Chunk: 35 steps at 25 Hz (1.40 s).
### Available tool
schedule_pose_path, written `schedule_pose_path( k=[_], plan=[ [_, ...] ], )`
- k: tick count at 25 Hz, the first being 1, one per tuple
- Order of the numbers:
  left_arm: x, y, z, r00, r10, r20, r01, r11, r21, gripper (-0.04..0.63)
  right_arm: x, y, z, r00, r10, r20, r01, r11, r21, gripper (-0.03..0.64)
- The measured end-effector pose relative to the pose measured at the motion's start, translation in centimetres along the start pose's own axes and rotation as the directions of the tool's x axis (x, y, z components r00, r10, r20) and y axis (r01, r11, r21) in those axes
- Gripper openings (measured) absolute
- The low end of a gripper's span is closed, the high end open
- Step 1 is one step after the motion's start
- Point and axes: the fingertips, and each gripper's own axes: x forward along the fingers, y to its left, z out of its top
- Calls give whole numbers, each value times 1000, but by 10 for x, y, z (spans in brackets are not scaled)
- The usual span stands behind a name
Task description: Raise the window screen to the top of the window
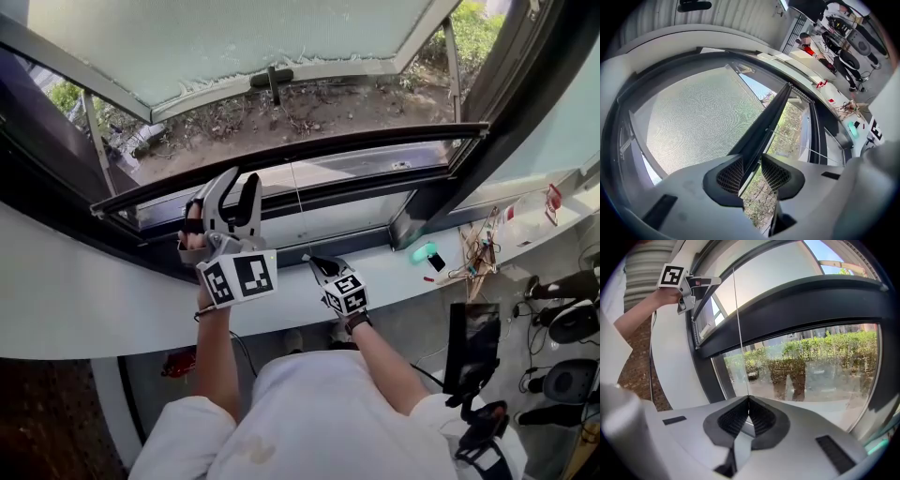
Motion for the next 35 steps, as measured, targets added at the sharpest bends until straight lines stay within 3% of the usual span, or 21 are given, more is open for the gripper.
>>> schedule_pose_path(
  k=[16,27,31,35],
  plan=[
    [6,38,26,996,71,56,-73,997,38,115,-4,10,51,996,-4,93,2,1000,26,3],
    [6,77,52,983,145,116,-152,987,53,115,-13,20,96,984,31,175,-25,999,-36,3],
    [10,92,61,978,163,131,-177,979,101,115,-21,23,126,966,59,252,-68,997,29,3],
    [9,101,68,975,169,145,-188,974,130,114,-31,32,165,944,87,318,-91,996,-4,3]
  ],
)
